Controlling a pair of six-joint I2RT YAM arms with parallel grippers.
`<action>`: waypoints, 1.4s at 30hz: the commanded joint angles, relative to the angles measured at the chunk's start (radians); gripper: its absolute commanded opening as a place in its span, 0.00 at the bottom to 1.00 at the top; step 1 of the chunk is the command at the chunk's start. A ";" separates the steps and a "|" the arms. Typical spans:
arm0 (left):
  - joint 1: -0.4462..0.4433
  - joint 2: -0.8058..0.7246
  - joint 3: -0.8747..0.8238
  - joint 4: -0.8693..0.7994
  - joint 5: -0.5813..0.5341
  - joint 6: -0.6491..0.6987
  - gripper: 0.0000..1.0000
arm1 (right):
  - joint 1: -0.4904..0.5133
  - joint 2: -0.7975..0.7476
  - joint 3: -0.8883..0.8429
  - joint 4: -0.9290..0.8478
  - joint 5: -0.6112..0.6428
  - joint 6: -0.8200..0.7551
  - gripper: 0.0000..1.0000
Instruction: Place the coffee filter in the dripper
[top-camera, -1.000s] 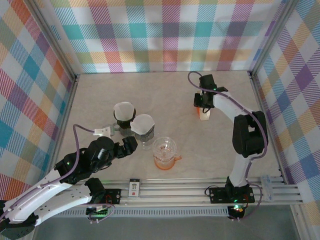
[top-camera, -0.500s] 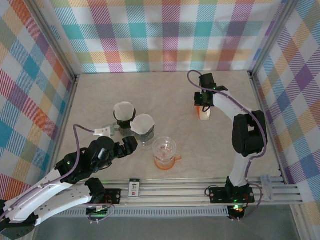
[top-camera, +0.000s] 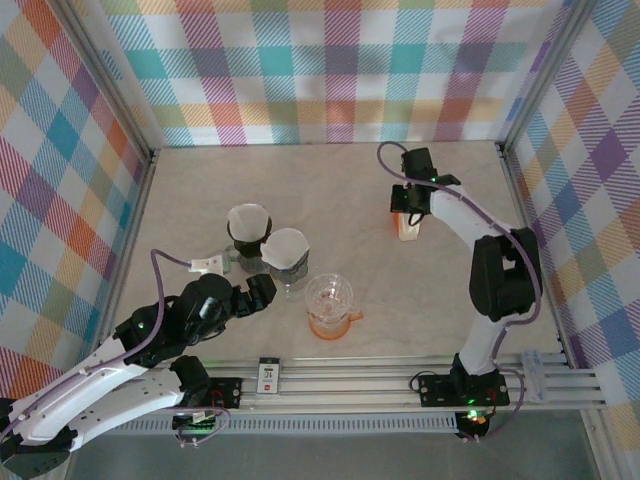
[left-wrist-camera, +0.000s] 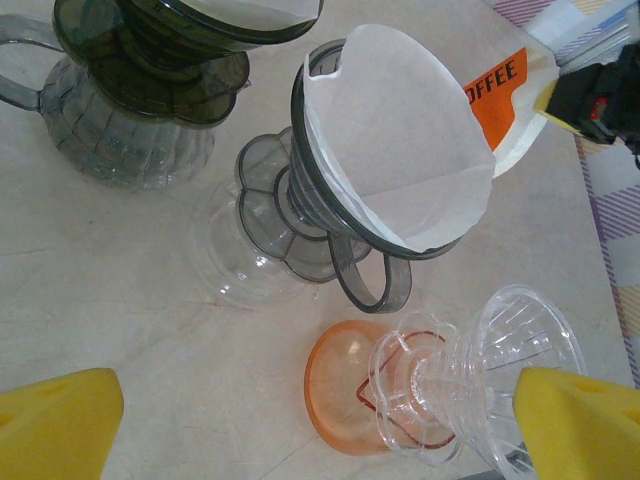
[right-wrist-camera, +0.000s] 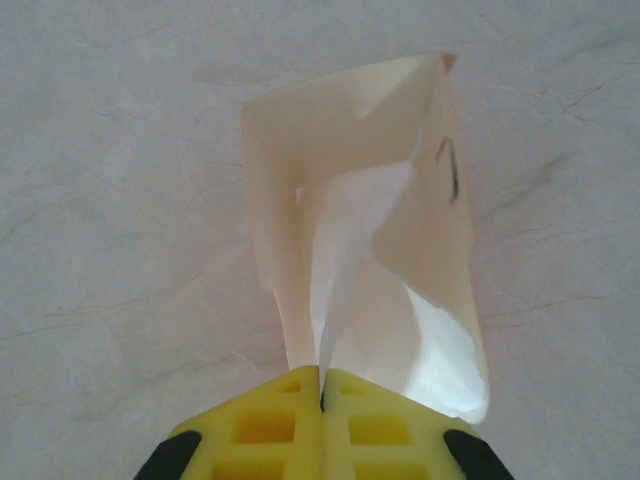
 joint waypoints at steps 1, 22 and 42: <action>-0.001 0.000 -0.015 -0.004 -0.011 -0.012 1.00 | 0.000 -0.124 -0.053 0.008 0.001 0.005 0.00; -0.001 0.011 -0.021 -0.030 -0.023 -0.031 1.00 | 0.302 -0.877 -0.301 -0.374 -0.340 0.114 0.00; -0.001 0.020 -0.014 -0.039 -0.013 -0.030 1.00 | 0.654 -0.478 0.184 -0.810 -0.253 0.009 0.00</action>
